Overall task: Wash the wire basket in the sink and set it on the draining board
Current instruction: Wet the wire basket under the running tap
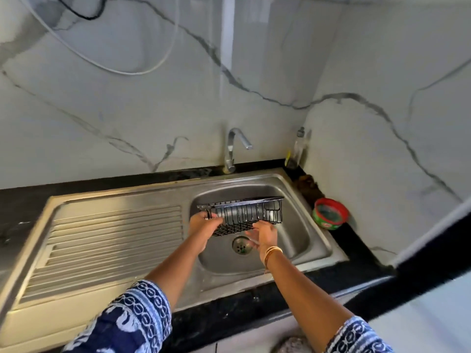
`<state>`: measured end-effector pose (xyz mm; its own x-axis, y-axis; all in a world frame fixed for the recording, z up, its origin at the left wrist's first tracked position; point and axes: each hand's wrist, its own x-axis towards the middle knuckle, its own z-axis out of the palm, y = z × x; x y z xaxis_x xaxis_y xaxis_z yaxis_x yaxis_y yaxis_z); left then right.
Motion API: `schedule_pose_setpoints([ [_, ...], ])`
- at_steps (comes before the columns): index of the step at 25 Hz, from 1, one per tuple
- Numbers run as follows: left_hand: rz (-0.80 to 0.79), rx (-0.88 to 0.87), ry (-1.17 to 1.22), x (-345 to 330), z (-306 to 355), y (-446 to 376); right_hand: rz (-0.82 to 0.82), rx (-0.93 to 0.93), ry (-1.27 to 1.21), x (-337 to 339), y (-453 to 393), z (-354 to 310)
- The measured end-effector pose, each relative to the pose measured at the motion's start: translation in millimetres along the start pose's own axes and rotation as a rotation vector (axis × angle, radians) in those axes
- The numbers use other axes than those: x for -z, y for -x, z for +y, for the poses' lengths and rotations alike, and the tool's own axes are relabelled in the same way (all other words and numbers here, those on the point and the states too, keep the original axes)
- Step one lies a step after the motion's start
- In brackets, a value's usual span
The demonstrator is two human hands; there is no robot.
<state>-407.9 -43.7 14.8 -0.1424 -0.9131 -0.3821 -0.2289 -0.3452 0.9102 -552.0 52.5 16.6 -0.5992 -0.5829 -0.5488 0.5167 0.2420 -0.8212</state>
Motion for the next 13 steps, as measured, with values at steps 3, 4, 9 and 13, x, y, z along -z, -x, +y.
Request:
schedule_pose_setpoints([
  [3,-0.007,0.062,0.051,-30.6,-0.4,-20.0,0.046,-0.064,-0.034,16.2,-33.5,-2.8],
  [4,-0.006,0.068,0.052,-36.6,1.4,-25.1,0.044,-0.077,-0.032,18.4,-42.3,-4.4],
  [9,-0.047,0.118,-0.011,-68.2,-9.7,-77.4,0.052,-0.155,-0.083,24.8,-90.8,-13.1],
  [13,-0.016,0.138,-0.088,-76.2,-18.7,-103.2,0.047,-0.238,-0.087,16.8,-126.1,-5.5],
])
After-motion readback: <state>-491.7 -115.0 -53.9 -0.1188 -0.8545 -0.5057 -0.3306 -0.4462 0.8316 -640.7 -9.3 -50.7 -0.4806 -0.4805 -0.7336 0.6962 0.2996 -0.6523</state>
